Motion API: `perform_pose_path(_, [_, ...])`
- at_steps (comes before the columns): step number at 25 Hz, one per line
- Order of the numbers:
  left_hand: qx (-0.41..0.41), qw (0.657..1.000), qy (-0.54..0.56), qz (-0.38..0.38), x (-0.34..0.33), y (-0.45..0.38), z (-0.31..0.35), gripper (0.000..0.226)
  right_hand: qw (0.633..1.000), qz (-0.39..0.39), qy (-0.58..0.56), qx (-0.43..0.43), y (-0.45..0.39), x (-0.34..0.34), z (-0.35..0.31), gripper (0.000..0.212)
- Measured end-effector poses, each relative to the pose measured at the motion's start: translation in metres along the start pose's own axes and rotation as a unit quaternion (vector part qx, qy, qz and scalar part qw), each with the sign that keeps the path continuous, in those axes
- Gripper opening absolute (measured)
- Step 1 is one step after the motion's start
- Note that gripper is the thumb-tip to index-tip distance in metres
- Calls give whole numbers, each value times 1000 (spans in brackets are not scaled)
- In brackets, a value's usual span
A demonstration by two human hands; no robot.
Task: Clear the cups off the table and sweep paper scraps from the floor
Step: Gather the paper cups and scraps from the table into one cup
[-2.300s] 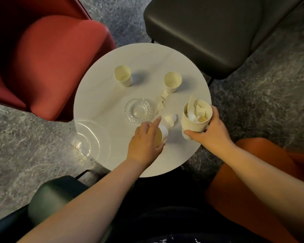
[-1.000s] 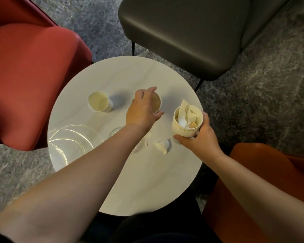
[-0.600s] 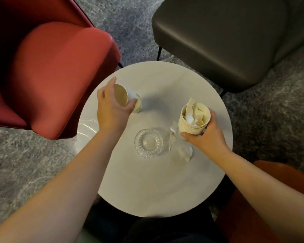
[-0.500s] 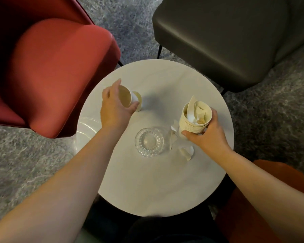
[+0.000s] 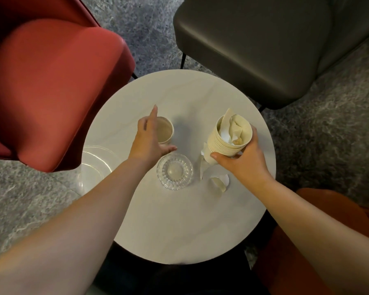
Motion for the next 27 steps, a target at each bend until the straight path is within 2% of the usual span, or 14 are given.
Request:
perform_pose_path(4, [15, 1000, 9, -3, 20, 11, -13, 125, 998, -21, -40, 36, -18, -32, -31, 87])
perform_pose_path(6, [18, 1000, 9, 0, 34, 19, -19, 107, 996, -16, -55, 64, -30, -50, -48, 87])
perform_pose_path(8, [35, 998, 48, 33, 52, 26, -19, 76, 994, -26, -45, 94, -41, -70, -61, 86])
perform_pose_path(10, [72, 982, 164, 66, 71, 31, -15, 50, 993, -45, -27, 108, -48, -91, -64, 84])
perform_pose_path(12, [96, 938, 331, 21, 83, 31, -2, 53, 993, -57, 1, 106, -53, -109, -57, 84])
perform_pose_path(14, [95, 908, 405, -54, 85, 30, 14, 64, 993, -74, 28, 88, -57, -124, -45, 85])
perform_pose_path(16, [83, 918, 378, -93, 75, 28, 26, 62, 992, -97, 54, 66, -61, -133, -30, 84])
perform_pose_path(19, [90, 942, 307, -97, 50, 20, 25, 43, 990, -132, 38, 30, -66, -142, -10, 80])
perform_pose_path(23, [102, 944, 300, -88, 41, 13, 20, 39, 990, -140, -2, 0, -69, -150, 8, 83])
perform_pose_path(27, [112, 940, 310, -91, 39, 11, 23, 27, 991, -132, -1, -10, -72, -157, 22, 73])
Point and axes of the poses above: each hand's wrist, its own y-axis away from the middle knuckle, its own x-axis out of the back of the hand, z = x × y, the point moved 3 cm from there along -y, towards the middle knuckle, and after that the axes turned 9 degrees about x, right-handed, at the moved point
